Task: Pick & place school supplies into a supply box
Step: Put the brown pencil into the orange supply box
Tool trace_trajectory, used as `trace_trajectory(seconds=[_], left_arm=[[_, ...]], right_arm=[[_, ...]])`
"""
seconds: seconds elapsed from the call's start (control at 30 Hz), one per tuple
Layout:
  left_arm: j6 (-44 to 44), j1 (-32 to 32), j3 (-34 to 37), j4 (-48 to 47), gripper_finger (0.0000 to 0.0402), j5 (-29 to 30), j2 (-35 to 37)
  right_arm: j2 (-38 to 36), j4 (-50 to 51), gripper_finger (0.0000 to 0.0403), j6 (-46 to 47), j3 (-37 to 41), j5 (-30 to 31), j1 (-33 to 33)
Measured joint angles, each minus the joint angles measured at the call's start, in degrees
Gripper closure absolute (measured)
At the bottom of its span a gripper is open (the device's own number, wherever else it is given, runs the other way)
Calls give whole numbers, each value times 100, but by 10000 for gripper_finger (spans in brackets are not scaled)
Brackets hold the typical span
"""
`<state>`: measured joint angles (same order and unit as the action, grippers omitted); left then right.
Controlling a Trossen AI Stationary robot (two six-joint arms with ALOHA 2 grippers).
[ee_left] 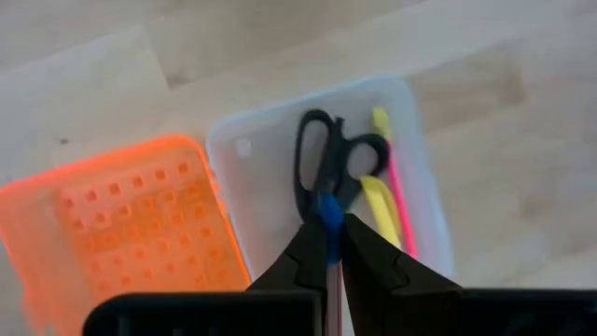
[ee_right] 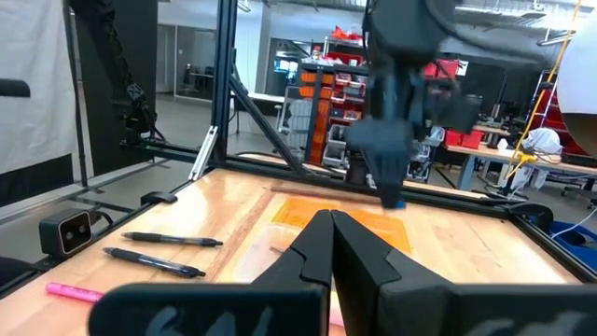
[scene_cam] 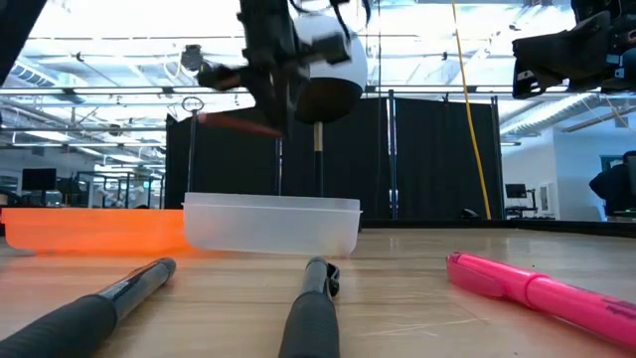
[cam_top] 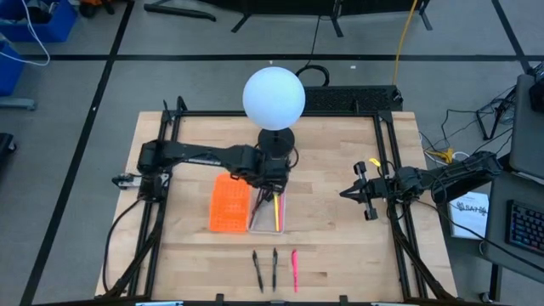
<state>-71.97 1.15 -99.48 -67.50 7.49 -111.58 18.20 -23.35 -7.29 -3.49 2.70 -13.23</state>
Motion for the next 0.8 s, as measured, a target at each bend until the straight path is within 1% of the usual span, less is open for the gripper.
trace_trajectory(seconds=[0.3, 0.53, 0.8], left_arm=[[449, -304, 0, 25, 384, -147, -736], [535, -395, 0, 62, 384, -123, -968], [456, -520, -2, 328, 379, -103, -1128]], right_arm=[[0, 22, 403, 15, 0, 0, 0], [0, 129, 403, 15, 0, 0, 0], [-2, 100, 403, 37, 0, 9, 0]])
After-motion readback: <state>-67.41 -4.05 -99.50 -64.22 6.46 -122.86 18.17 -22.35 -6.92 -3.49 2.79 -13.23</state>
